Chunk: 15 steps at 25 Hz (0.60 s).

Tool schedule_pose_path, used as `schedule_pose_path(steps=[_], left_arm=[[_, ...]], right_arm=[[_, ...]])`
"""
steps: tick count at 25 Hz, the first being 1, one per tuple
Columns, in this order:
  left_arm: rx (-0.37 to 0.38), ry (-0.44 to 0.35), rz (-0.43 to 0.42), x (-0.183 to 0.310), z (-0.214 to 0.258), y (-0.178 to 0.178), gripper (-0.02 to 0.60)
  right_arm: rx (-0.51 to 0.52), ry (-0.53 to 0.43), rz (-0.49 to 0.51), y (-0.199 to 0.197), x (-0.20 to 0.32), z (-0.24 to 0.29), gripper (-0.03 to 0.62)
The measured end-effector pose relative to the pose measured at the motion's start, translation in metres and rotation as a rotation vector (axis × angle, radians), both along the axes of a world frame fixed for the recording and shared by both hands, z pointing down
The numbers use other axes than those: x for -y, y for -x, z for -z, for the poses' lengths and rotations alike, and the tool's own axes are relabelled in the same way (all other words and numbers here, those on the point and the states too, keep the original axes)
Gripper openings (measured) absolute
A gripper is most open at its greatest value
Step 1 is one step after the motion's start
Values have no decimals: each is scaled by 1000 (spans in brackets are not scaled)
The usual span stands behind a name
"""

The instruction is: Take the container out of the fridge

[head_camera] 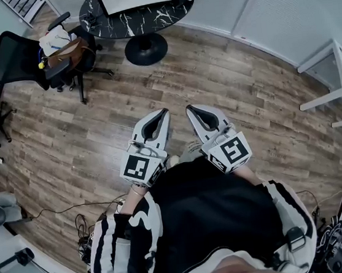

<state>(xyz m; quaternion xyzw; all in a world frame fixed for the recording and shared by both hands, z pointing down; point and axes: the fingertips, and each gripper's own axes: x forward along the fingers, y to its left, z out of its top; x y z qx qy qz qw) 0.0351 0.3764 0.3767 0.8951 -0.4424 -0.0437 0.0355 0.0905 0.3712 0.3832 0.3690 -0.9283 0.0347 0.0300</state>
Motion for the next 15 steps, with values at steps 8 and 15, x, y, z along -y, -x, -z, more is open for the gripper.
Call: schedule_pose_path(steps=[8, 15], left_arm=[[-12, 6, -11, 10, -4, 4, 9], [-6, 8, 0, 21, -4, 5, 9]], right_arm=[[2, 24, -10, 5, 8, -4, 12], [-10, -7, -14, 2, 20, -2, 11]])
